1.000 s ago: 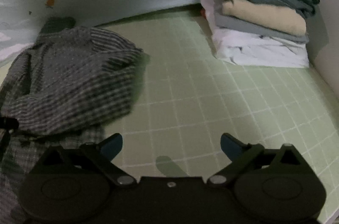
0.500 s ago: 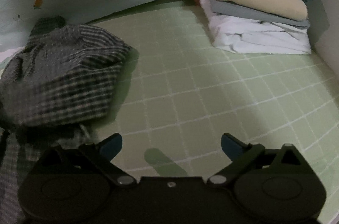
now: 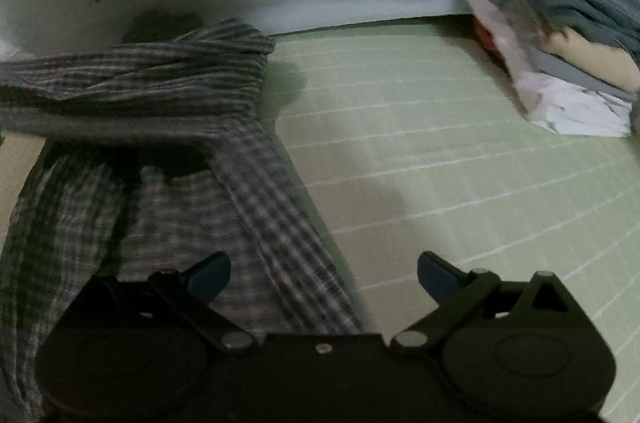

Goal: Fold clothes

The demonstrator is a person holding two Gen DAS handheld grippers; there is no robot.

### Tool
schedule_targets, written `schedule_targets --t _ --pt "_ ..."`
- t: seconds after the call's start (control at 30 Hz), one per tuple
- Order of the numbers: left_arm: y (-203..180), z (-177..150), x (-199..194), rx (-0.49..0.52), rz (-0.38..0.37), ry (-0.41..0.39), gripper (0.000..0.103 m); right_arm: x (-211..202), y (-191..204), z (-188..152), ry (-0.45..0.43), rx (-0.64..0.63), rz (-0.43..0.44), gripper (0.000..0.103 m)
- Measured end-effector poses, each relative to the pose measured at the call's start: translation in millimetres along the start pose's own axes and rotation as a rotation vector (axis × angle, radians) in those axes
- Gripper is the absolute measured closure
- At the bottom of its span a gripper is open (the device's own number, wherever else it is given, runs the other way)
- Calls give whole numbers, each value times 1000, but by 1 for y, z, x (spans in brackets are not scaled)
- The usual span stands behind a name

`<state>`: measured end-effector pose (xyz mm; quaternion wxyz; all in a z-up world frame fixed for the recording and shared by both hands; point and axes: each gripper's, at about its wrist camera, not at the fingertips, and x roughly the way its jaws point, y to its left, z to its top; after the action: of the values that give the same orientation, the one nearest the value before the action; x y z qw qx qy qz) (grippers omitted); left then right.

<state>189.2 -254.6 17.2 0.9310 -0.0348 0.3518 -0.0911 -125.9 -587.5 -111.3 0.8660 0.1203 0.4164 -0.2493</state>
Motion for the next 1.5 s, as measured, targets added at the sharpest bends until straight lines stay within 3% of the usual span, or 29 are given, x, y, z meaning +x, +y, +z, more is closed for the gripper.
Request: schedule_targets --t 0.13,0.23,0.3,0.33,0.43,0.57,0.9,1.07,1.27,1.37,1.4,1.5 --pt "58 14 42 -68 57 9 94 5 30 2 13 -46 -33 2" --pt "82 7 75 -141 65 77 91 9 43 6 27 -68 -55 2" --pt "84 -3 88 -137 76 110 86 9 48 8 29 -81 -68 2" --pt "84 -8 93 -130 82 124 77 10 51 9 30 -87 -74 2" --pt "78 -25 95 -106 78 147 33 5 56 9 17 -100 -86 0" --pt "71 -46 73 -96 54 139 18 -7 56 4 -25 -109 -93 0" --pt "17 -137 -27 -22 -39 183 16 -55 30 -50 -108 -169 -57 0" --pt "-7 -192 -88 1 -47 182 16 -78 5 -83 -114 -167 -17 1" --pt "-26 -252 -158 24 -50 190 16 -90 -30 -121 -51 -115 70 24" --pt "-29 -271 -184 40 -46 183 16 -92 -30 -132 -49 -124 114 26" --pt "-30 -275 -191 46 -41 179 16 -92 -28 -135 -50 -137 117 27" --pt "-27 -285 -208 46 -32 162 15 -92 -18 -142 -64 -220 74 44"
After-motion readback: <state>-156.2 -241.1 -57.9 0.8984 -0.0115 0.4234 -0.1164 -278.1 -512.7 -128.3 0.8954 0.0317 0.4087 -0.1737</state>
